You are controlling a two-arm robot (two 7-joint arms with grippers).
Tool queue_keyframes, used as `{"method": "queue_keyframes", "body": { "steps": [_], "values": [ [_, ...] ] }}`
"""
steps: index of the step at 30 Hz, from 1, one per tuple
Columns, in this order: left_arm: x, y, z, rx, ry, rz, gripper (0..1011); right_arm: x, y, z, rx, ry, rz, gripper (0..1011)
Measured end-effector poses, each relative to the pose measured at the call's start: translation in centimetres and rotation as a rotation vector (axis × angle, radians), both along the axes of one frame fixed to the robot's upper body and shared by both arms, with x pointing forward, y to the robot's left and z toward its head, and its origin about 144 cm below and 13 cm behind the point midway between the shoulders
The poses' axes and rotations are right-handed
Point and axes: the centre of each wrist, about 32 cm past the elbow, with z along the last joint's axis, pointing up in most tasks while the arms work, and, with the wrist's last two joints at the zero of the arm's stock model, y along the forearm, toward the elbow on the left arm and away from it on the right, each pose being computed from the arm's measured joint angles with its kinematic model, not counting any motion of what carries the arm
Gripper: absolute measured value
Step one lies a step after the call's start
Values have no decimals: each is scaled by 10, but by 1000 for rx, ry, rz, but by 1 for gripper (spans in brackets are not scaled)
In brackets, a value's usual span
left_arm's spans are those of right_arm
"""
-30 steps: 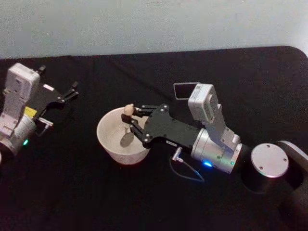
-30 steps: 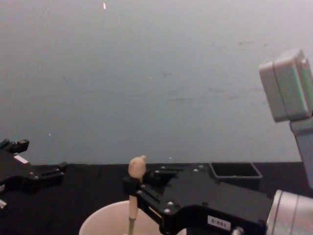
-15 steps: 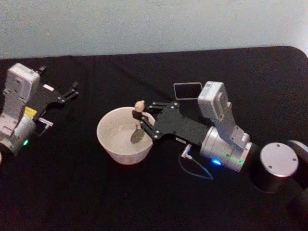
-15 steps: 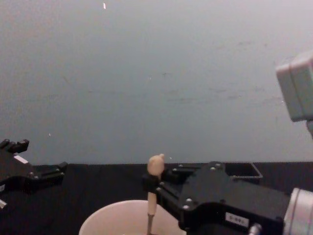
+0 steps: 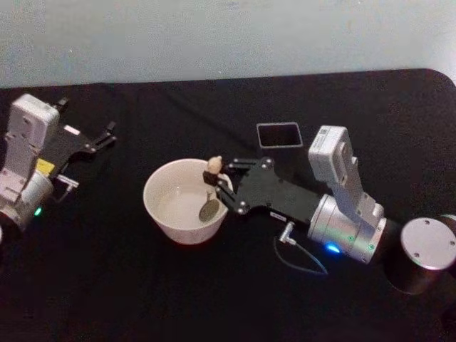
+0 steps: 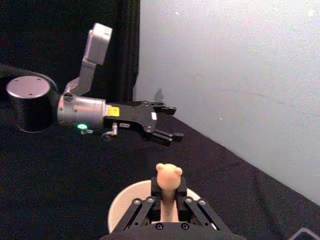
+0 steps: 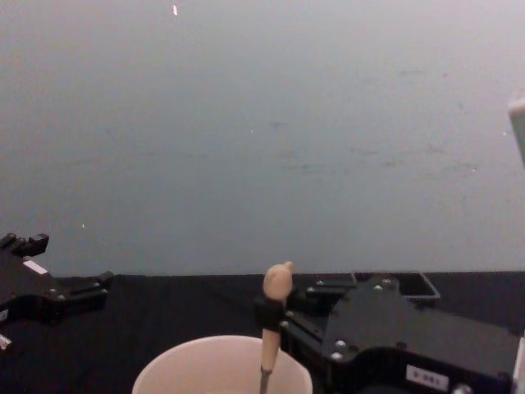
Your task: Pick up the stirring spoon with one hand, stir inside the cup, then place it back in its original position.
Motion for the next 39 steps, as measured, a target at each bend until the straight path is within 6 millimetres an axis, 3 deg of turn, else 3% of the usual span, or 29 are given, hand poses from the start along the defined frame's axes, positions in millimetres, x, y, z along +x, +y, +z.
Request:
{"method": "queue_keyframes", "body": {
  "steps": [12, 29, 39],
  "values": [
    [0, 0, 0, 0, 0, 0, 1001, -7, 7, 0, 8, 16, 44, 172],
    [0, 0, 0, 0, 0, 0, 1001, 5, 31, -4, 32, 6, 36, 172],
    [0, 0, 0, 0, 0, 0, 1001, 15, 32, -5, 27, -7, -12, 172]
  ]
}}
